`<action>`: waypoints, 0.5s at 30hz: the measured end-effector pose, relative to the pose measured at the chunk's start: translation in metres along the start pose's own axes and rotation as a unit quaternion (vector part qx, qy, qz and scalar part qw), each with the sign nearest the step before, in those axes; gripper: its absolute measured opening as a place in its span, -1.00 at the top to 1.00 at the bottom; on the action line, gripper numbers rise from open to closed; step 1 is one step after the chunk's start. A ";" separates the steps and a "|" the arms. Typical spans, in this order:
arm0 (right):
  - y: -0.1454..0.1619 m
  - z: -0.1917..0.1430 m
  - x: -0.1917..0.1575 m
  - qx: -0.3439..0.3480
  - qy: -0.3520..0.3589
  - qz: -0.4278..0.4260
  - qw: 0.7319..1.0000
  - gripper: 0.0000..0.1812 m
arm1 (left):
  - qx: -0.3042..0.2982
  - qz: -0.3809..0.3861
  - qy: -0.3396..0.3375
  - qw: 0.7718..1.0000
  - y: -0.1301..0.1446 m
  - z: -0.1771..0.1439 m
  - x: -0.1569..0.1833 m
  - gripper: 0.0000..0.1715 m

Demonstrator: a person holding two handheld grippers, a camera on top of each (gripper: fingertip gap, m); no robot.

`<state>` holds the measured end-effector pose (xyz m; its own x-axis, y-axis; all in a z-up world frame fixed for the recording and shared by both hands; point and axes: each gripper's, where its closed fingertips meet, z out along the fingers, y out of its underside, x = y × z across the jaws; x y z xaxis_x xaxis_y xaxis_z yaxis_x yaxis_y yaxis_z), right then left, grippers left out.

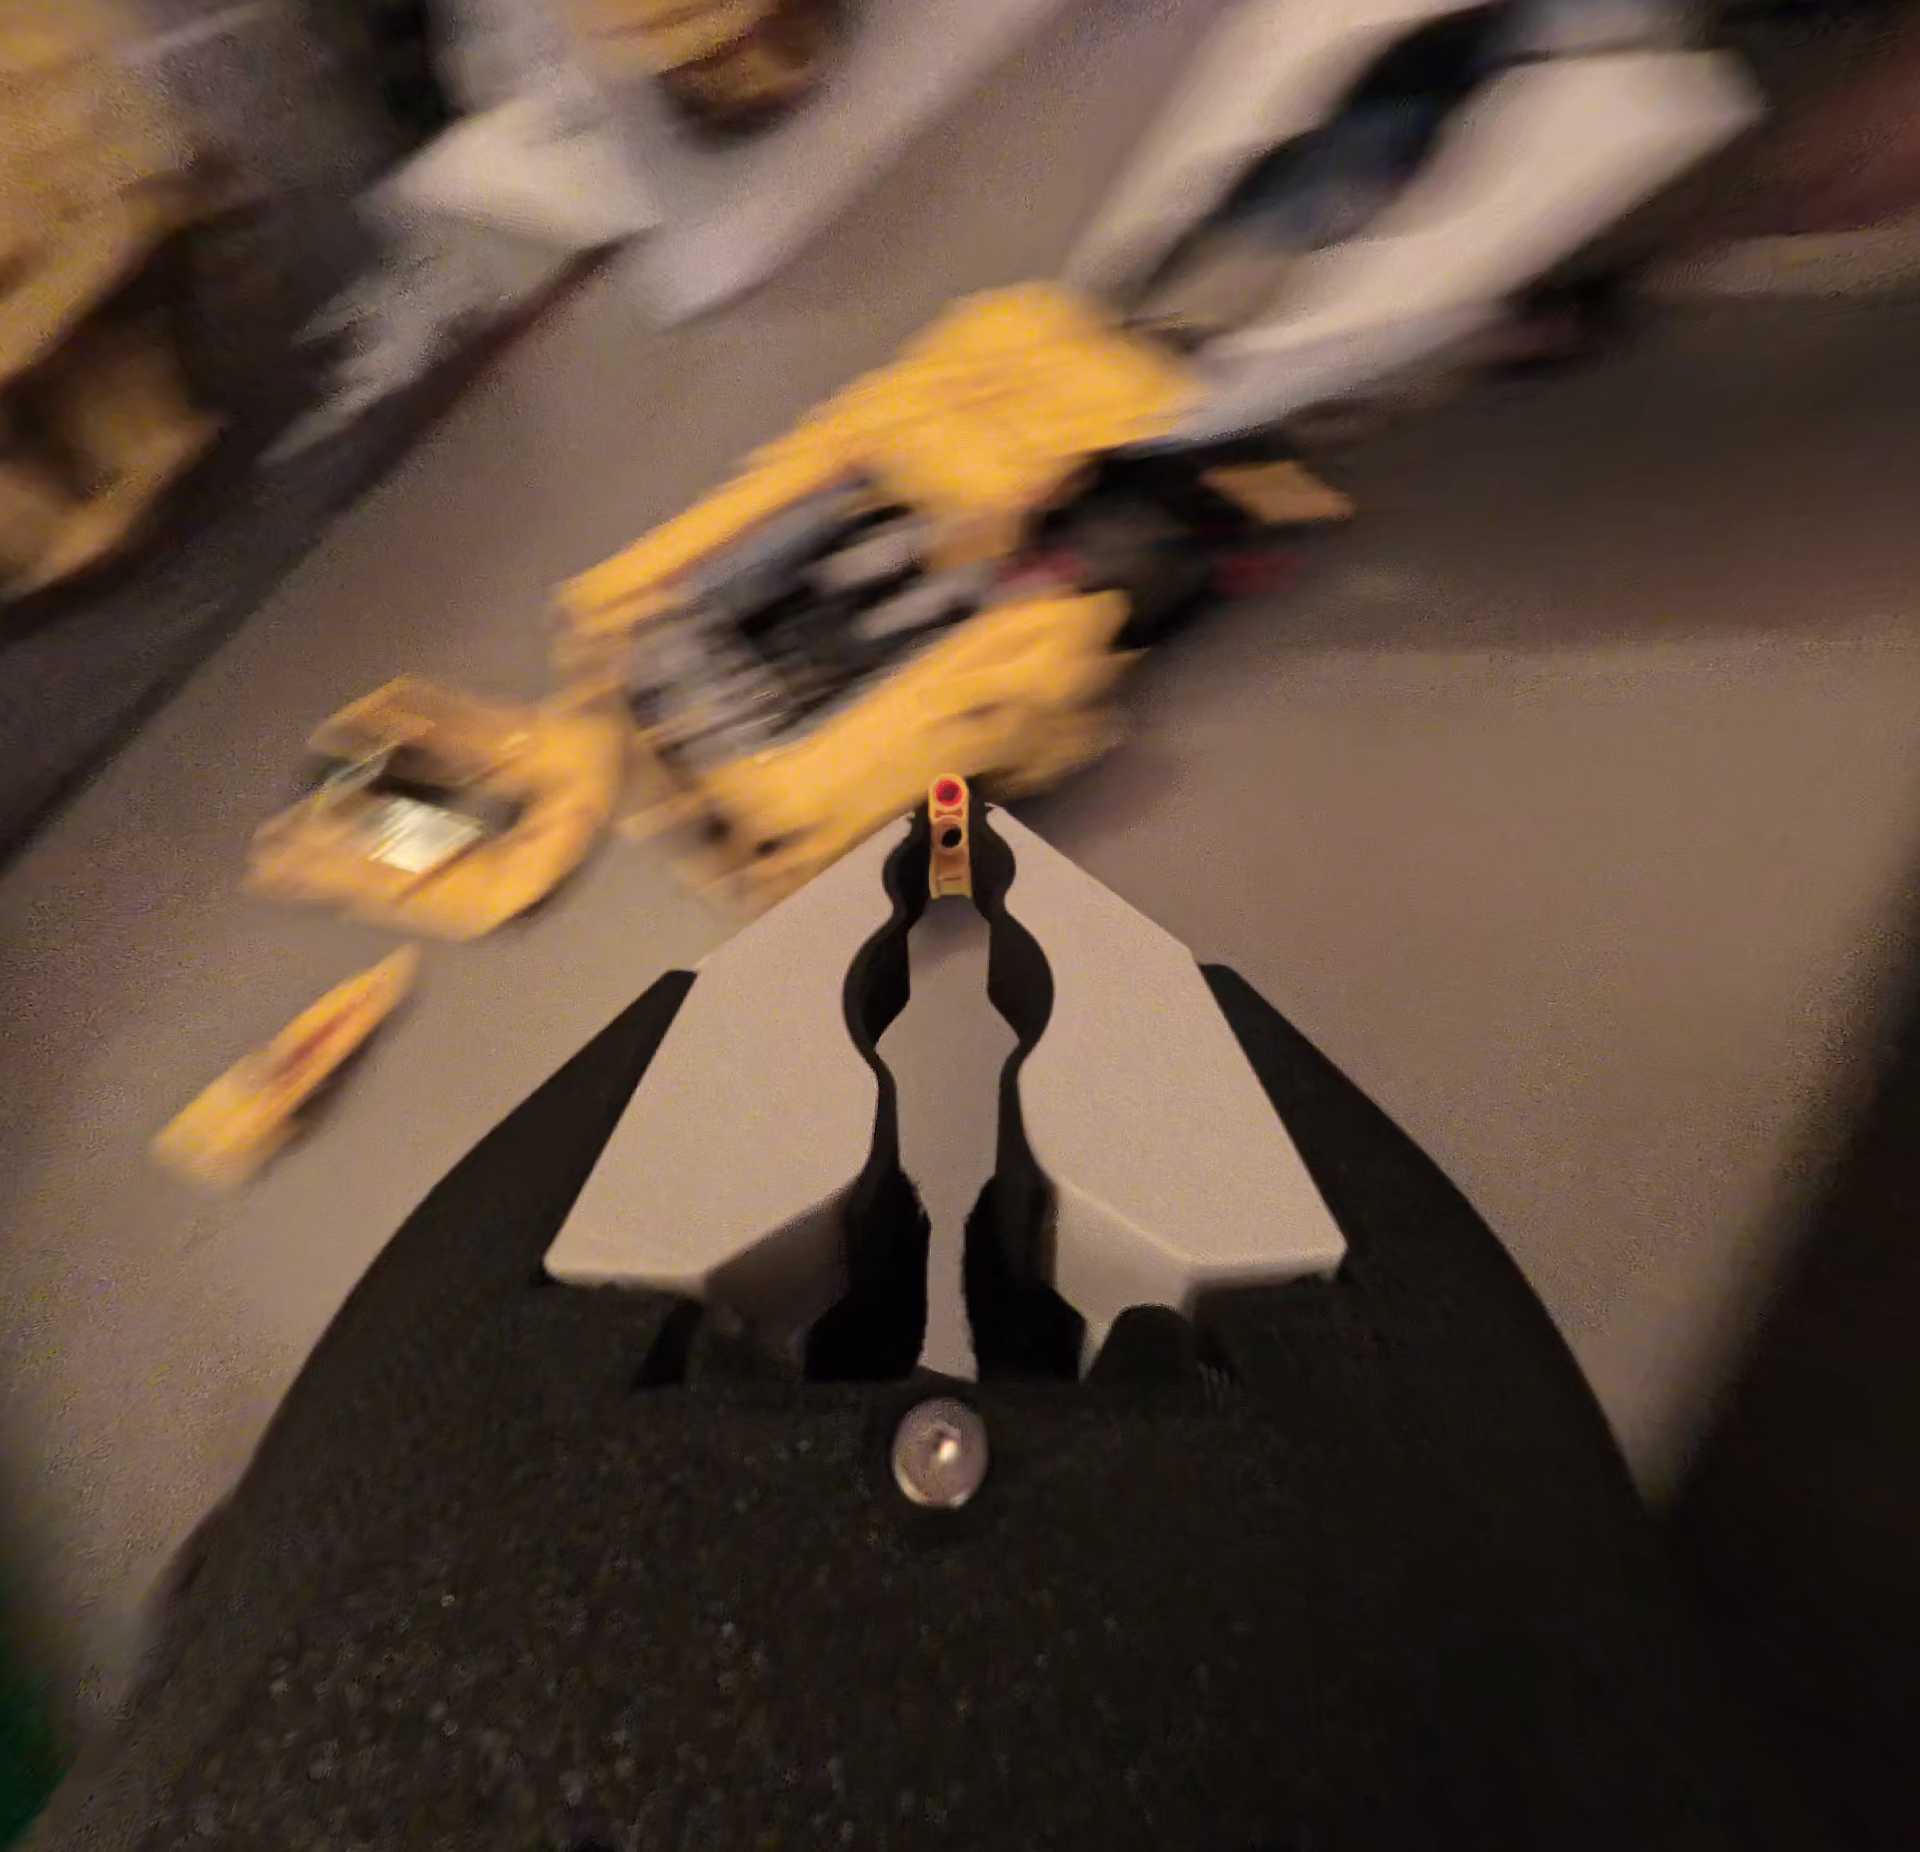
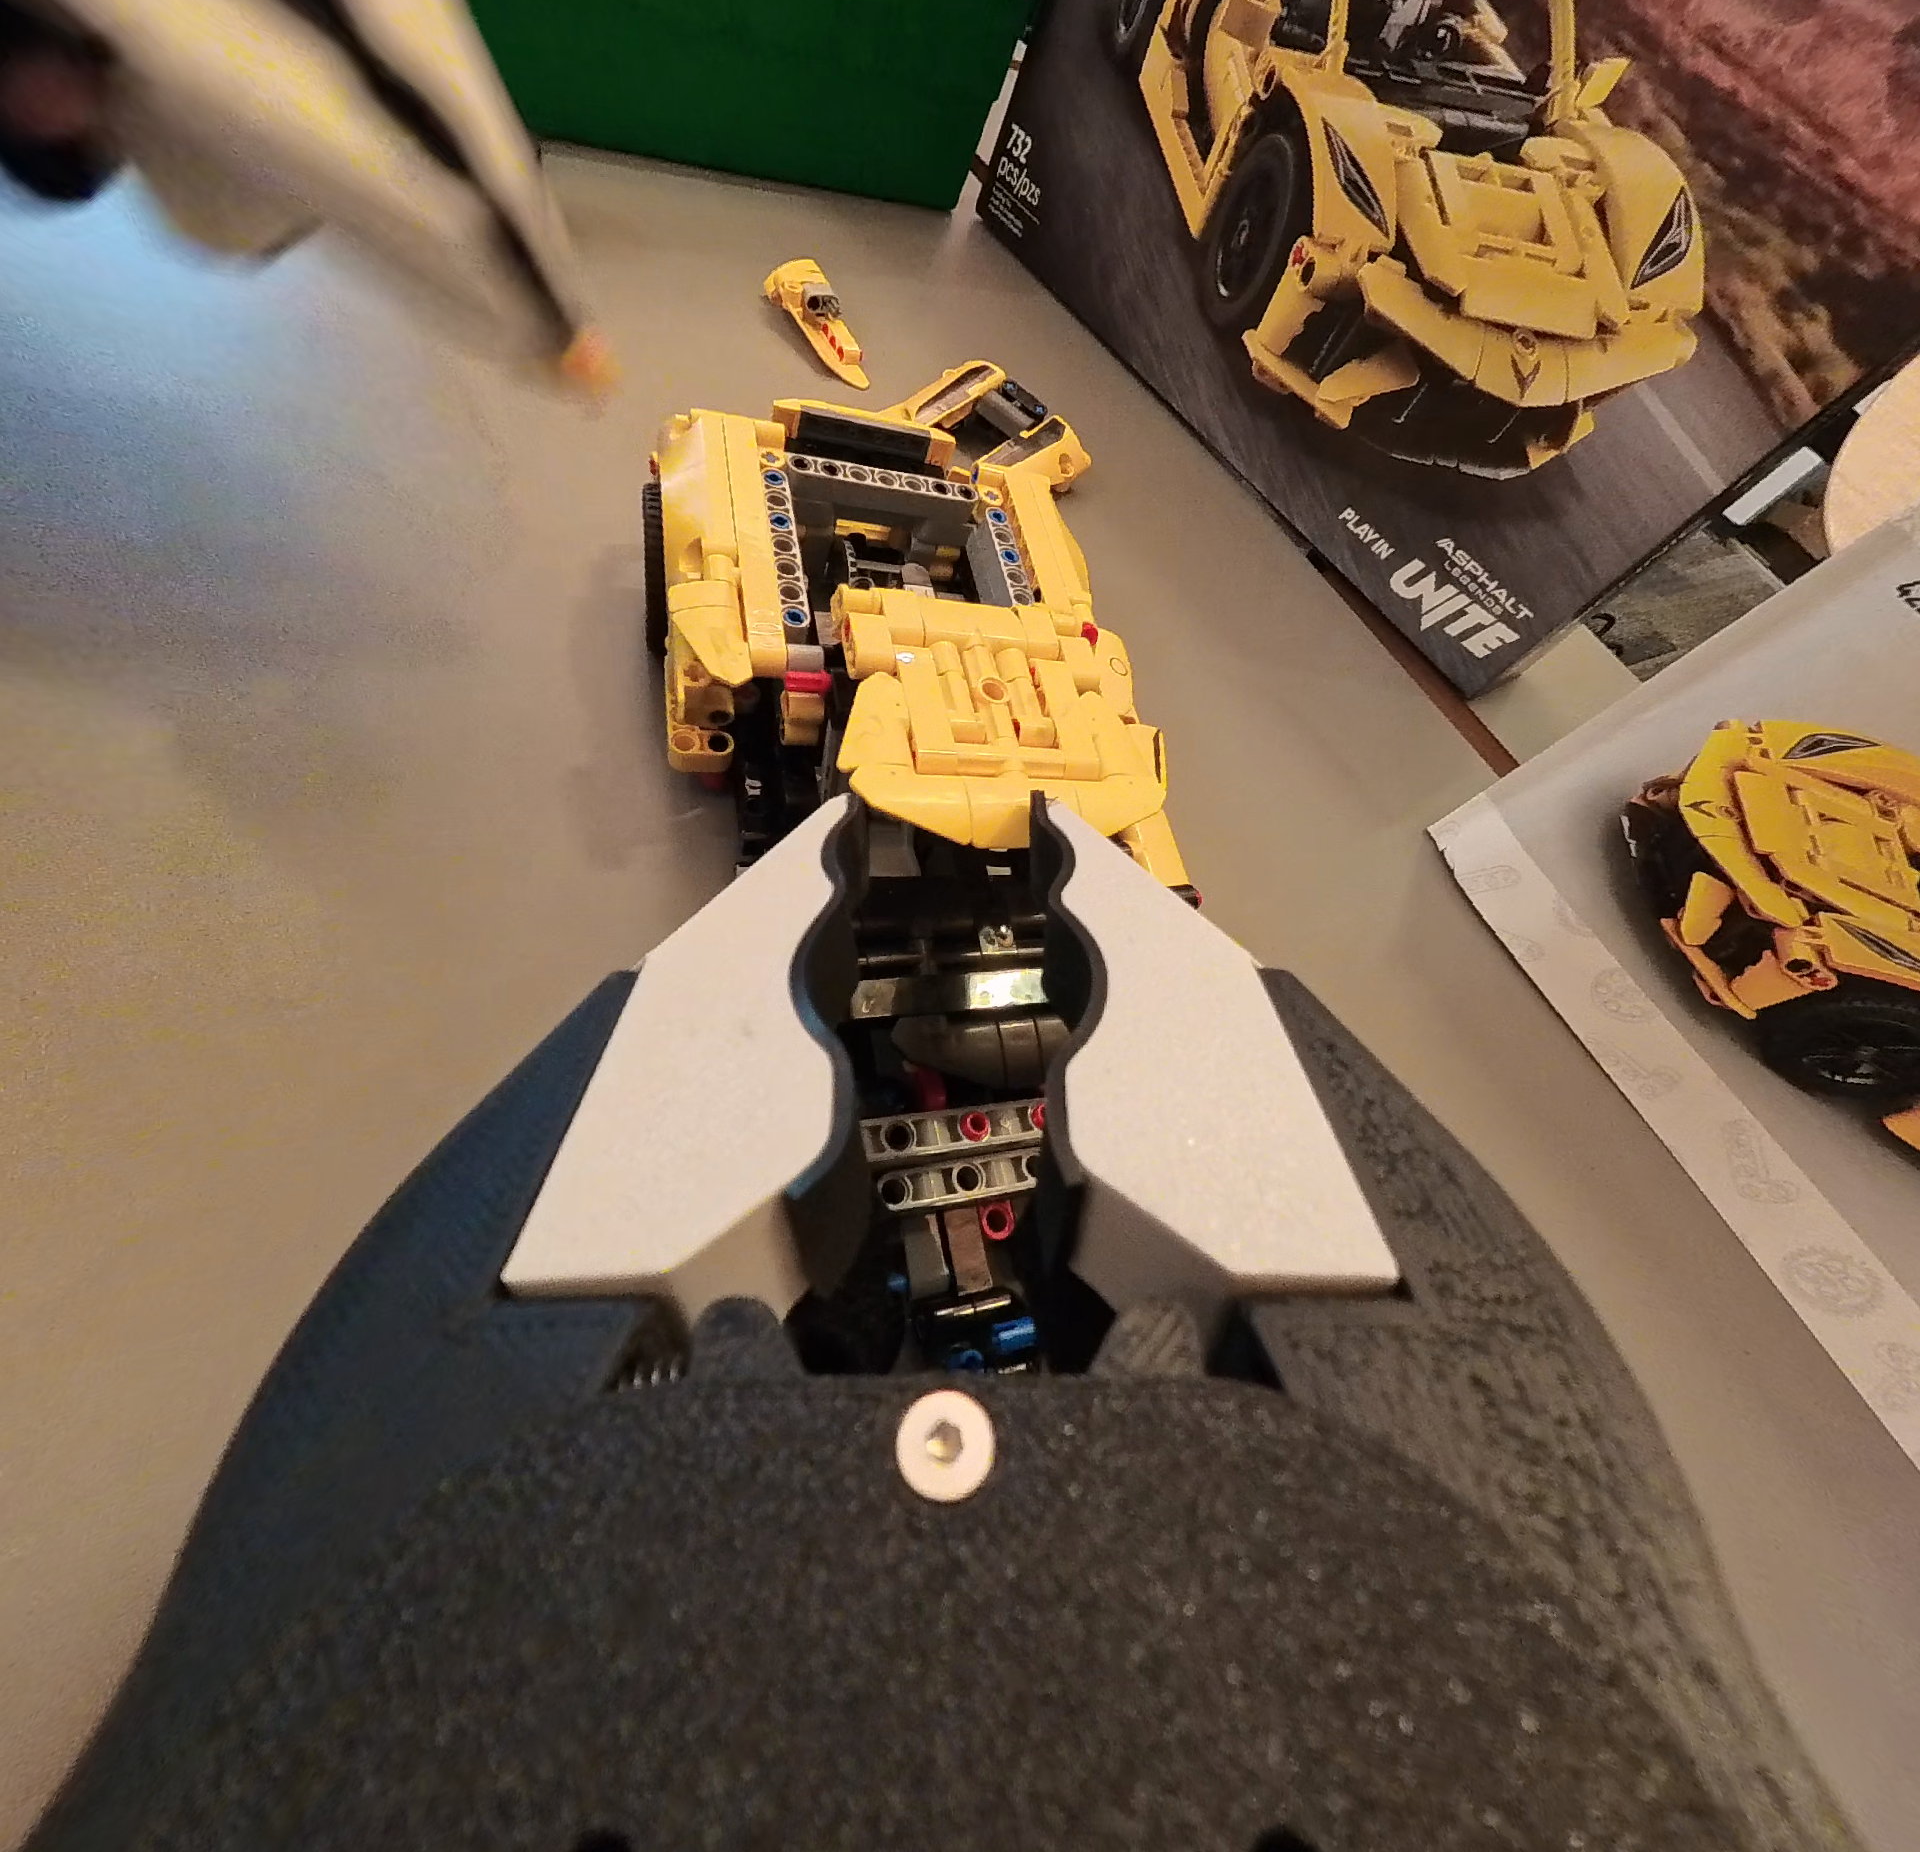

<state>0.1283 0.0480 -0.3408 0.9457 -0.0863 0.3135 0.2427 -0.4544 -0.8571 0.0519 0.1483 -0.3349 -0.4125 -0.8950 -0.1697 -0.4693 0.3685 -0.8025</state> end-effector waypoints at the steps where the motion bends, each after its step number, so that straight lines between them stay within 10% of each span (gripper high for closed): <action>1: 0.000 0.000 0.000 -0.001 0.000 0.000 1.000 0.68 | -0.028 -0.046 -0.082 0.995 0.018 -0.007 -0.054 0.93; 6: 0.000 0.000 0.000 0.000 0.000 0.000 1.000 0.68 | -0.139 -0.155 -0.143 0.968 0.084 0.009 -0.138 0.93; 13: -0.002 -0.003 -0.002 0.015 -0.024 0.034 0.999 0.68 | -0.143 -0.189 -0.153 0.959 0.091 0.035 -0.142 0.91; 15: -0.012 -0.012 -0.004 0.042 -0.062 0.075 0.994 0.57 | -0.146 -0.204 -0.168 0.953 0.091 0.028 -0.145 0.55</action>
<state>0.1189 0.0431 -0.3267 0.9906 -0.0354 0.1318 0.1095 -0.3692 -0.9229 0.0911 0.3045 -0.3994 0.1018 -0.9907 -0.0902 -0.7542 -0.0177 -0.6564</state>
